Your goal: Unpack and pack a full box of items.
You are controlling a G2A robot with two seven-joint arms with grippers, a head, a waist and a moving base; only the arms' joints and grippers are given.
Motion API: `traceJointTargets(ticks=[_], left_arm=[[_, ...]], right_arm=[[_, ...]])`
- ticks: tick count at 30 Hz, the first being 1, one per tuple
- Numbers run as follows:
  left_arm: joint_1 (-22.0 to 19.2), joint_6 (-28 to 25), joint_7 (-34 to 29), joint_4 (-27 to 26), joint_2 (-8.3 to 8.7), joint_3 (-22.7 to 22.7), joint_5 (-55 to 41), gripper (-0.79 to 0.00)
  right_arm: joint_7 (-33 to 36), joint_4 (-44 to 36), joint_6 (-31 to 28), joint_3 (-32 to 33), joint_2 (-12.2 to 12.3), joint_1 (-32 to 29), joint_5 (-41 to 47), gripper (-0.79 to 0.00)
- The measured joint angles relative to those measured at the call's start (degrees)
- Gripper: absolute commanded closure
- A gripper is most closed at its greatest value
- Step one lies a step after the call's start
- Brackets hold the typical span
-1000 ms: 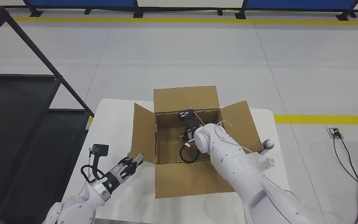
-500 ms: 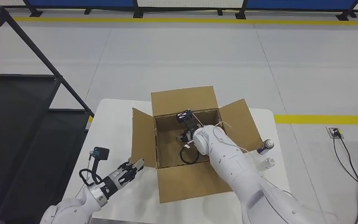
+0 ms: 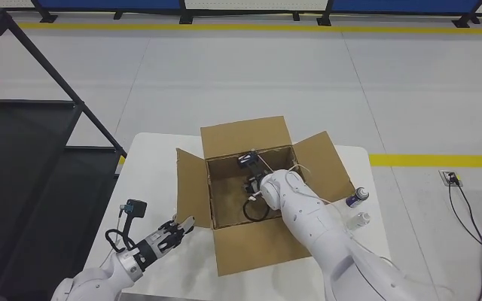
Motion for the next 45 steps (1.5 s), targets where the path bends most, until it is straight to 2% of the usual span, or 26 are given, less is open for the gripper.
traceJointTargets(ticks=[2,5,8,9,10,11,20,32,33,36,37,38,40,41,45], left_arm=[[0.0,0.1,0.2,0.0,0.08,0.2,0.2,0.000],[0.0,0.1,0.4,-0.1,0.20,0.5,0.4,0.000],[0.0,0.1,0.6,-0.2,0.33,0.7,0.7,0.000],[0.0,0.2,0.6,-0.2,0.37,0.7,0.7,0.000],[0.0,0.2,0.6,-0.2,0.42,0.8,0.8,0.000],[-0.1,0.3,0.6,-0.2,0.45,0.9,0.9,0.000],[-0.2,0.2,0.5,-0.4,0.83,1.6,1.2,0.000],[-0.6,-0.1,-0.9,-0.2,1.42,2.0,0.6,0.000],[-0.6,-0.1,-1.0,-0.2,1.46,2.1,0.5,0.000],[-0.8,-0.2,-1.4,-0.1,1.60,2.2,0.2,0.000],[-0.8,-0.3,-1.5,-0.1,1.66,2.2,0.1,0.000],[-0.9,-0.3,-1.6,-0.1,1.70,2.3,-0.1,0.000],[-1.0,-0.4,-1.8,0.0,1.79,2.3,-0.5,0.000],[-1.0,-0.4,-1.9,0.0,1.84,2.3,-0.6,0.000],[-1.1,-0.4,-1.9,0.1,2.01,2.4,-0.8,0.000]], right_arm=[[0.1,0.0,-0.4,0.1,0.0,0.1,-0.1,-0.434],[0.1,0.1,-1.1,0.2,0.0,0.1,-0.2,-0.489],[0.1,0.1,-2.0,0.5,0.0,0.2,-0.1,-0.594],[0.2,0.1,-2.3,0.6,0.0,0.2,0.1,-0.646],[0.3,0.1,-2.6,0.9,0.1,0.2,0.5,-0.754],[0.4,0.2,-2.7,1.1,0.1,0.3,0.8,-0.785],[0.4,-0.2,0.1,2.8,-0.1,0.1,3.4,-0.785],[-3.6,-0.4,3.1,4.0,-0.5,-0.8,4.3,-0.785],[-3.9,-0.4,3.6,4.0,-0.5,-0.9,4.2,-0.776],[-5.1,-0.6,5.6,4.1,-0.8,-1.3,4.2,-0.653],[-5.5,-0.6,6.3,4.1,-0.9,-1.5,4.1,-0.594],[-5.6,-0.7,6.7,4.1,-1.0,-1.6,4.1,-0.502],[-6.1,-0.6,7.9,4.1,-1.2,-1.7,3.8,-0.486],[-6.1,-0.5,8.4,4.1,-1.3,-1.8,3.7,-0.391],[-6.1,-0.2,9.4,4.1,-1.7,-1.8,3.3,-0.332]])
